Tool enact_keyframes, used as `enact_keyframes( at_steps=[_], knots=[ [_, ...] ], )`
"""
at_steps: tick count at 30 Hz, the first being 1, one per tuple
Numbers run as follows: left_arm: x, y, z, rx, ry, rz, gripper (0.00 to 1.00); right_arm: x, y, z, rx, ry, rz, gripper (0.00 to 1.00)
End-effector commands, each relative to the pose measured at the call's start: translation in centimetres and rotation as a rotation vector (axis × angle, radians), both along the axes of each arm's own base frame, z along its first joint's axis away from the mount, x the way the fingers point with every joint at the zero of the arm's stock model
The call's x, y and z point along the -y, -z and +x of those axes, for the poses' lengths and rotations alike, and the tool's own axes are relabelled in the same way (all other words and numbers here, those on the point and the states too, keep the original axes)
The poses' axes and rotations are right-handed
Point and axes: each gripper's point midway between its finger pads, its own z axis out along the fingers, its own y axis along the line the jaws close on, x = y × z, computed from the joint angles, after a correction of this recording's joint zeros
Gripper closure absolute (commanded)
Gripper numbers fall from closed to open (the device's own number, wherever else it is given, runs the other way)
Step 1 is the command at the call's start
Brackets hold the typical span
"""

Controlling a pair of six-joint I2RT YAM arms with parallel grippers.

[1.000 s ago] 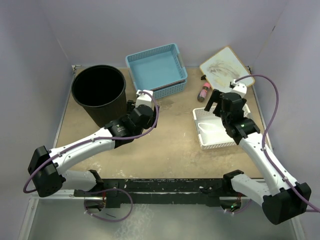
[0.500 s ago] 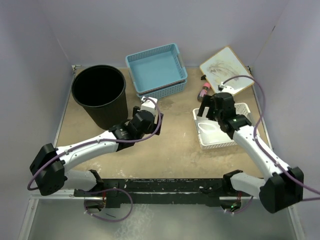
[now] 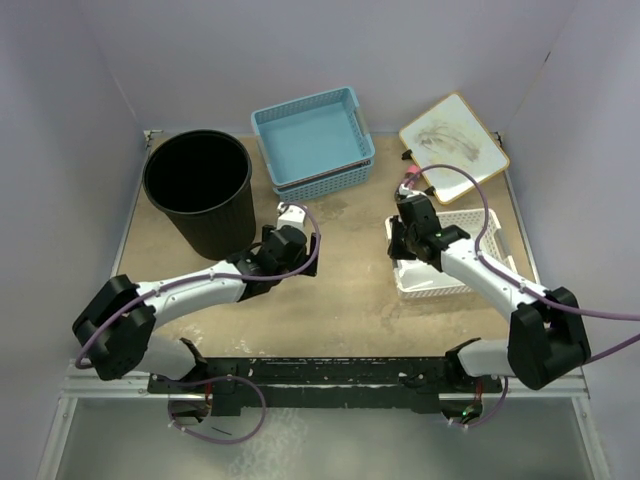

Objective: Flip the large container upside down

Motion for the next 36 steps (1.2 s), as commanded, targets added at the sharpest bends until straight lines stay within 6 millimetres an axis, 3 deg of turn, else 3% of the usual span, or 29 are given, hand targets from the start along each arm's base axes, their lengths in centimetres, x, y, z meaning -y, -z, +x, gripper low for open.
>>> enact_keyframes(
  at_steps=[1,3,5,7,9,14,19,21,24,27,30,36],
  knots=[
    [-1.1,-3.2,1.1,0.079,-0.061,-0.066,0.16,-1.6,-2.3,0.1,0.044,-0.047,0.05,0.92],
    [-2.9,-3.1,1.9,0.064,-0.118,-0.118,0.15,-2.7,-4.4,0.5,0.078,-0.067,0.085,1.0],
    [-4.1,-3.0,1.9,0.057,-0.141,-0.179,0.15,-3.5,-5.2,0.4,0.087,-0.08,0.107,0.97],
    [-4.5,-3.8,1.8,0.081,-0.139,-0.198,0.15,-3.5,-5.0,0.3,0.088,-0.074,0.094,0.69],
    [-4.4,-4.3,1.6,0.084,-0.121,-0.193,0.15,-2.9,-3.8,0.5,0.077,-0.047,0.054,0.53],
    [-4.5,-5.3,1.6,0.082,-0.106,-0.17,0.15,-1.6,-0.7,0.8,0.036,-0.026,-0.06,0.44],
    [-3.8,-6.2,1.6,0.084,-0.096,-0.21,0.15,-4.1,0.0,0.3,0.043,-0.14,-0.137,0.26],
    [-3.7,-5.8,1.7,0.072,-0.095,-0.2,0.15,-4.2,0.4,0.2,0.03,-0.141,-0.163,0.29],
    [-3.6,-5.7,2.0,0.062,-0.102,-0.184,0.15,-4.4,0.0,0.5,0.035,-0.133,-0.159,0.66],
    [-1.1,-6.8,1.0,0.024,0.01,-0.278,0.15,-5.0,-1.6,0.5,0.04,-0.132,-0.123,1.0],
    [0.0,-8.4,0.6,0.029,0.041,-0.358,0.15,-6.3,-4.5,0.1,0.041,-0.13,-0.025,1.0],
    [-1.6,-13.6,0.2,0.104,0.001,-0.385,0.15,-10.1,-11.9,-0.6,0.082,-0.123,0.268,1.0]
  ],
)
